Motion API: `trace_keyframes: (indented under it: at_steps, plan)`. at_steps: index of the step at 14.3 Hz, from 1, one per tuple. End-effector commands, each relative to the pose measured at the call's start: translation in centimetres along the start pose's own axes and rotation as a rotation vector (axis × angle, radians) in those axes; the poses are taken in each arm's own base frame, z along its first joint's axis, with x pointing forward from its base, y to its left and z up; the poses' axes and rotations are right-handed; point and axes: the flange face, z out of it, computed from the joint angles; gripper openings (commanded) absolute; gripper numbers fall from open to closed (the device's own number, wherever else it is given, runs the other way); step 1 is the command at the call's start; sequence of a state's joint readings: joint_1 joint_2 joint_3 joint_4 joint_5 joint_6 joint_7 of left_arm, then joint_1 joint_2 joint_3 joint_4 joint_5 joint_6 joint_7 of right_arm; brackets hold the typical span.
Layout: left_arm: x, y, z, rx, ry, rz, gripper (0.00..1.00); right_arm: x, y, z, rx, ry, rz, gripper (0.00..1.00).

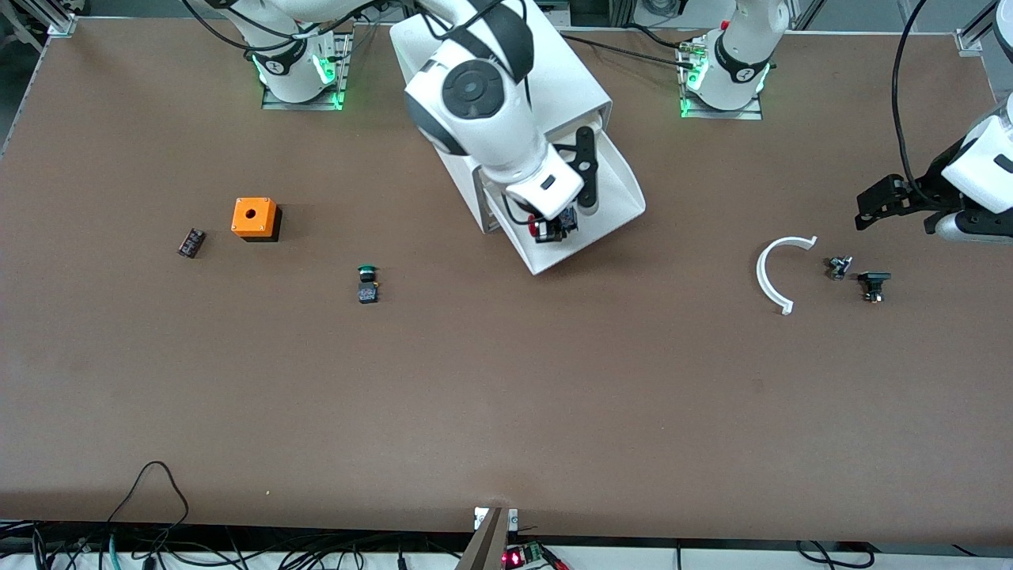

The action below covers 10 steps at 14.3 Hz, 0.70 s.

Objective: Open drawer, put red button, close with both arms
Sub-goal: 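Carry the red button toward the drawer while the left gripper withdraws, then lower the red button into the open drawer and open the right gripper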

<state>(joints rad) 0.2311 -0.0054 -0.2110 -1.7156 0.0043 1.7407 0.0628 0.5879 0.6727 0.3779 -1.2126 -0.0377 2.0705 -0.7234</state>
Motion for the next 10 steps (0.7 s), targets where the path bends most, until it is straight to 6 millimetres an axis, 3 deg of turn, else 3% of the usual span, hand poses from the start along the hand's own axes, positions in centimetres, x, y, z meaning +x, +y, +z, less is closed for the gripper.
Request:
trace_keyframes:
  at_steps: [1, 4, 10]
  plan:
    - [0.0, -0.1, -0.4, 0.036, -0.006, -0.005, 1.0, 1.4, -1.9, 2.0, 0.039, -0.07, -0.083, 0.32]
    - [0.0, -0.1, -0.5, 0.036, -0.005, -0.005, 1.0, 2.1, -3.9, 3.7, 0.075, -0.126, -0.161, 0.33]
    - [0.2, -0.1, 0.0, 0.051, -0.011, -0.03, 1.0, 2.3, -5.3, 8.8, 0.116, -0.16, -0.182, 0.34]
